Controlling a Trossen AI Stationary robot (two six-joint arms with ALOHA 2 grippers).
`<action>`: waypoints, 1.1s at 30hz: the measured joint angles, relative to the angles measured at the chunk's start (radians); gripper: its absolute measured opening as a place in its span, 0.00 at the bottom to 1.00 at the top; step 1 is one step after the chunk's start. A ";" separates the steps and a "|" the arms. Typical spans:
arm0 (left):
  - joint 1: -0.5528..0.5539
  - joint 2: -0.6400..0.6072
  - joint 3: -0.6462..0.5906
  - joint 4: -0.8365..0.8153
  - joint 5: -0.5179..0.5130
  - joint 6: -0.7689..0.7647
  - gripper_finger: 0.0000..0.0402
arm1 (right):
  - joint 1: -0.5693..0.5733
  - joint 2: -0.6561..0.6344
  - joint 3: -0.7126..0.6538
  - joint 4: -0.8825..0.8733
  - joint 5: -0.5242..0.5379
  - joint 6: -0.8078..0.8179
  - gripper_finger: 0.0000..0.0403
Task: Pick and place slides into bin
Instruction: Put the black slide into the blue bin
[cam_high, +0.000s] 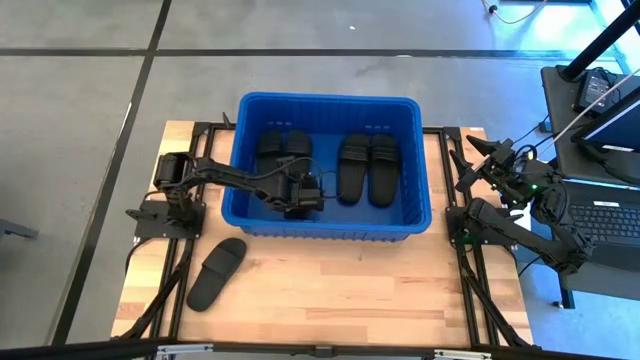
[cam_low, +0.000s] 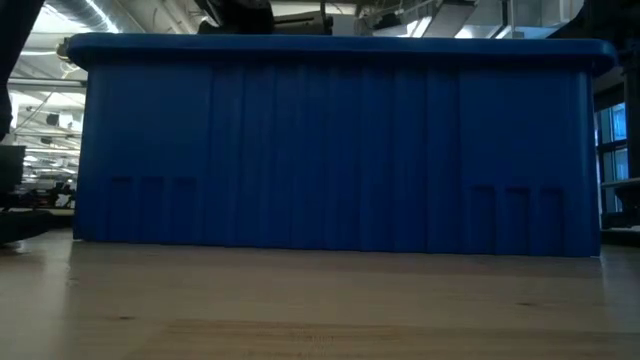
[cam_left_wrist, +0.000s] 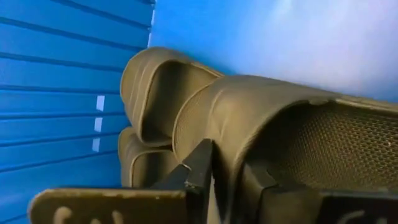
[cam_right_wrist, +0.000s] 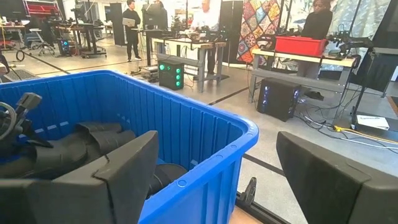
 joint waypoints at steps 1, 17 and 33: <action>0.000 0.000 0.000 -0.001 0.000 0.001 0.12 | 0.000 0.000 0.000 0.000 0.000 0.000 0.81; 0.000 0.002 0.001 -0.004 0.038 0.029 0.35 | 0.000 0.000 0.000 0.000 0.000 0.000 0.81; 0.000 -0.029 0.007 -0.077 0.082 0.000 0.53 | 0.000 0.000 0.000 0.000 0.000 0.001 0.81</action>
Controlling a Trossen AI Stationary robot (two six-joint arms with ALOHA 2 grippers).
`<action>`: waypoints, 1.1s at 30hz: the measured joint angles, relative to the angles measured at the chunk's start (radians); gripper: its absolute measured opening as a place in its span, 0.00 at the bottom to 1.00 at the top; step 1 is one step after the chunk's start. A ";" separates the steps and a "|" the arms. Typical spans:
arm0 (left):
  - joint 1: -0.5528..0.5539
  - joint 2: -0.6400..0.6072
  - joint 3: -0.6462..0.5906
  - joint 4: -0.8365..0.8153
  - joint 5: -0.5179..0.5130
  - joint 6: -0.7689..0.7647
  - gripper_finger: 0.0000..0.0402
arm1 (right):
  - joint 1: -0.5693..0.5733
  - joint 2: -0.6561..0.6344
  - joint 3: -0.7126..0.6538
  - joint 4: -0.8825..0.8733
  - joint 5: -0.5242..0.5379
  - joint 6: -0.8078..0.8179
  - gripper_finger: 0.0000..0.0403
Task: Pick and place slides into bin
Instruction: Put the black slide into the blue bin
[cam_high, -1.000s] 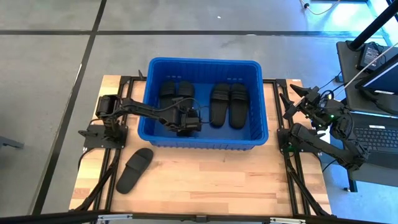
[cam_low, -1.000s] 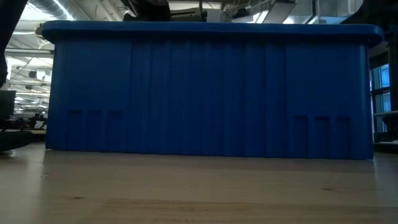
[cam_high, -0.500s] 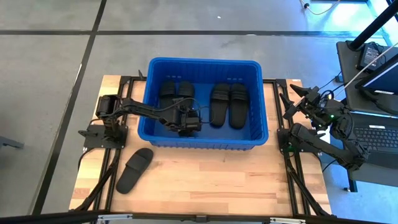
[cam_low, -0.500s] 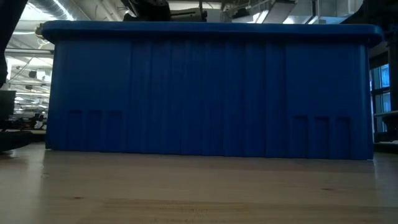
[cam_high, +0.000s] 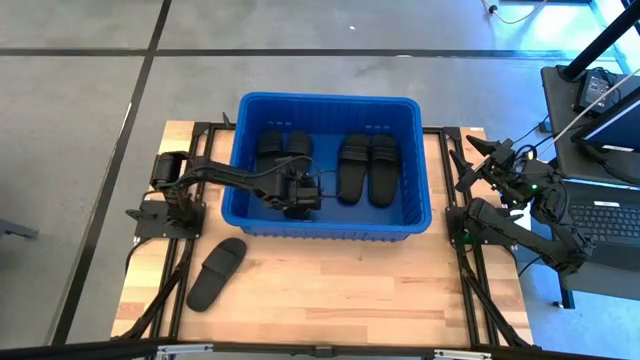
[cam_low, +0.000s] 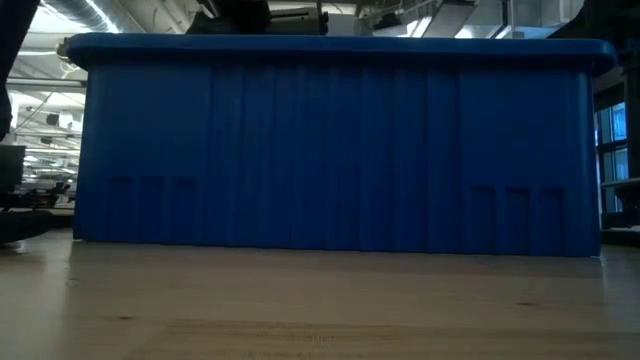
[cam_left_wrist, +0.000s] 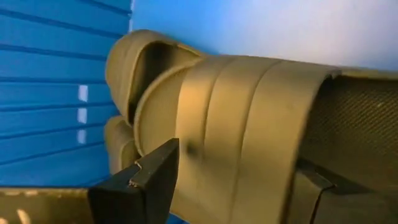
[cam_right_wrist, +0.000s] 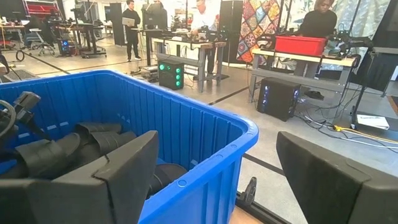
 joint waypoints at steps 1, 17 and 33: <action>0.002 -0.006 0.003 -0.006 0.018 -0.005 0.53 | 0.000 0.000 0.000 0.000 0.000 0.003 0.81; 0.023 -0.015 0.114 -0.249 0.118 -0.035 0.53 | 0.000 0.000 0.000 0.000 0.000 0.001 0.81; 0.096 -0.015 0.460 -0.397 0.284 -0.122 0.53 | 0.000 0.000 0.000 0.002 0.000 -0.016 0.81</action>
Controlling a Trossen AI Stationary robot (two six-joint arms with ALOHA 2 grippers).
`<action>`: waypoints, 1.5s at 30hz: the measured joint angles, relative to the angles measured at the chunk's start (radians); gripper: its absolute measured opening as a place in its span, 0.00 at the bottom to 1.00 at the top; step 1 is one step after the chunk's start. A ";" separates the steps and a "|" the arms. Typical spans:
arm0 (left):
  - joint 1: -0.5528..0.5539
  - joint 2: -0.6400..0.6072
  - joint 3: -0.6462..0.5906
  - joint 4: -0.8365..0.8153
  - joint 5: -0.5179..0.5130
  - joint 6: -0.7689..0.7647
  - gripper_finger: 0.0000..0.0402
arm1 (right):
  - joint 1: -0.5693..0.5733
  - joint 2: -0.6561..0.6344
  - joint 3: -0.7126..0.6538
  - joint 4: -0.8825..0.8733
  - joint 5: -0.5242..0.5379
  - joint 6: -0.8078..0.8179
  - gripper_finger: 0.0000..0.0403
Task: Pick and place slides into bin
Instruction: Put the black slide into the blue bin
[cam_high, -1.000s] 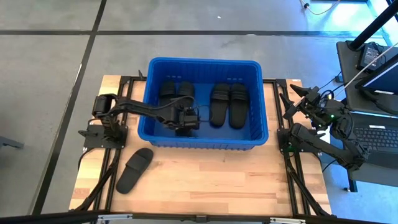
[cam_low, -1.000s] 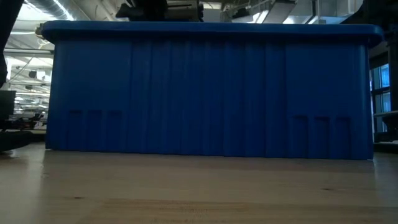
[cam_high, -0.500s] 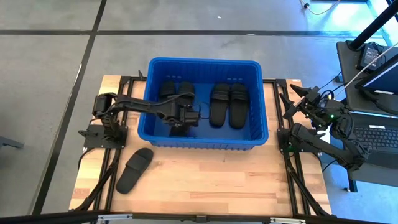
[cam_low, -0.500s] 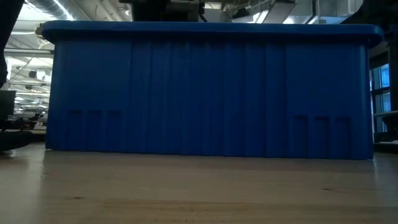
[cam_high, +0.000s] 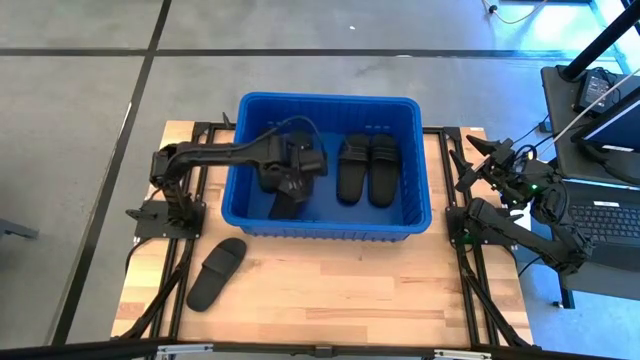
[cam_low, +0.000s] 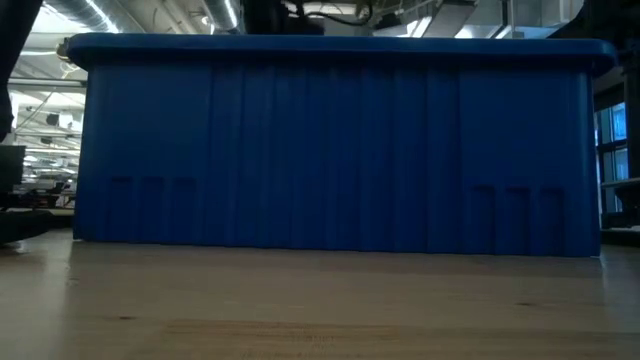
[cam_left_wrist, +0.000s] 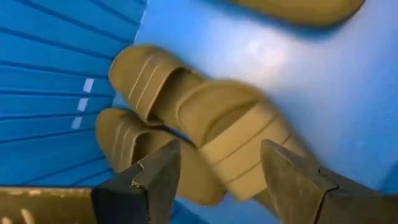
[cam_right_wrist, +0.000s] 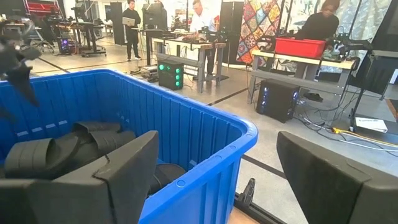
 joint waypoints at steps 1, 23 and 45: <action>0.008 0.000 0.019 -0.001 0.018 -0.010 0.53 | 0.000 0.000 0.000 0.000 0.000 0.000 0.81; 0.244 0.015 0.082 0.019 0.133 0.414 0.53 | 0.000 0.000 0.000 0.001 0.000 0.000 0.81; 0.391 0.014 -0.109 0.151 0.339 0.676 0.53 | 0.000 0.000 0.000 0.000 0.228 0.060 0.81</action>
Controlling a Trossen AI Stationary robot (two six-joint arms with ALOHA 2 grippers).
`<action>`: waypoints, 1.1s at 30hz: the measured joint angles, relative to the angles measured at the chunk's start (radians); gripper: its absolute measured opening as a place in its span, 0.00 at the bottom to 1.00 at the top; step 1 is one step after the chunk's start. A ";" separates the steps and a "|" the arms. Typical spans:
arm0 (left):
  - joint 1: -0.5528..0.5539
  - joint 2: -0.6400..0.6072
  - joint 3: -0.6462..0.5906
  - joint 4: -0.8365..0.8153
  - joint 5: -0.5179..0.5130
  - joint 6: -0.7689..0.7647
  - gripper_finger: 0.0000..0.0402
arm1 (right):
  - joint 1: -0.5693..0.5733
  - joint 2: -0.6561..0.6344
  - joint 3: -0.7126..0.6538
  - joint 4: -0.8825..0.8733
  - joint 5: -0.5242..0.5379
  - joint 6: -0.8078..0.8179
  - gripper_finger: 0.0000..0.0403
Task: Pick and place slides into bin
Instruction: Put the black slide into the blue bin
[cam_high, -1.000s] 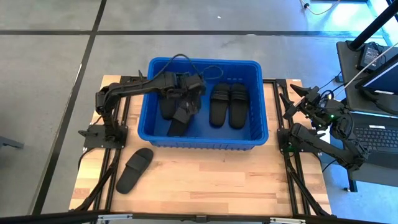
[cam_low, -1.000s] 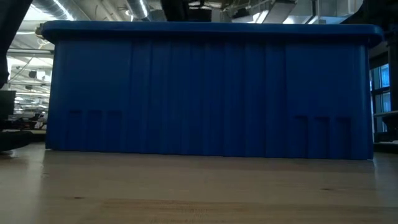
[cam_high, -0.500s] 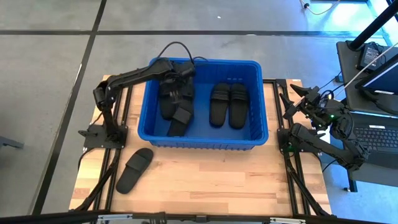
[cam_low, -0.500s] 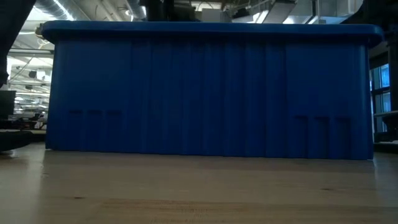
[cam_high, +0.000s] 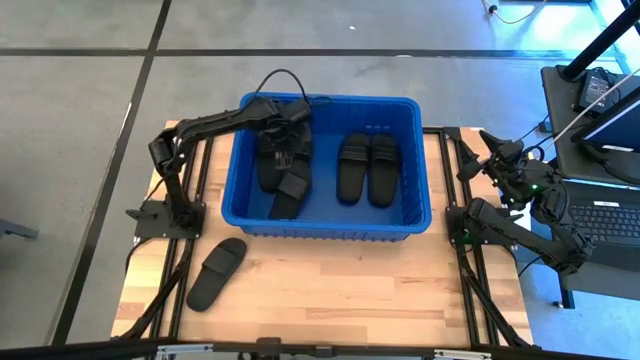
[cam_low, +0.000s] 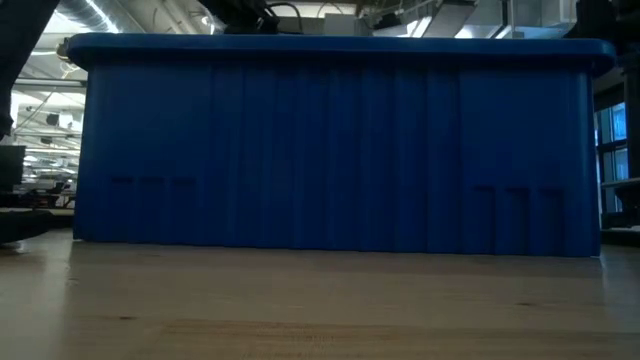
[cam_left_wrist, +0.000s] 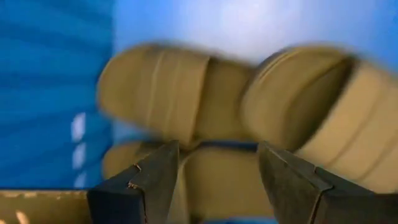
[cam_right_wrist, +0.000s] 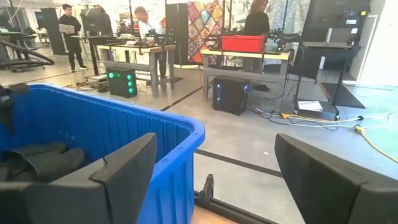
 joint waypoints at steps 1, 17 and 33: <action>-0.003 0.000 -0.002 0.016 0.035 0.020 0.53 | 0.000 0.000 0.000 0.000 0.000 0.000 0.81; -0.082 0.000 -0.004 0.165 0.125 0.368 0.53 | 0.000 0.000 0.000 -0.001 0.001 0.004 0.81; -0.086 0.047 -0.004 0.186 0.167 0.237 0.53 | 0.000 0.000 0.000 -0.001 0.001 0.005 0.81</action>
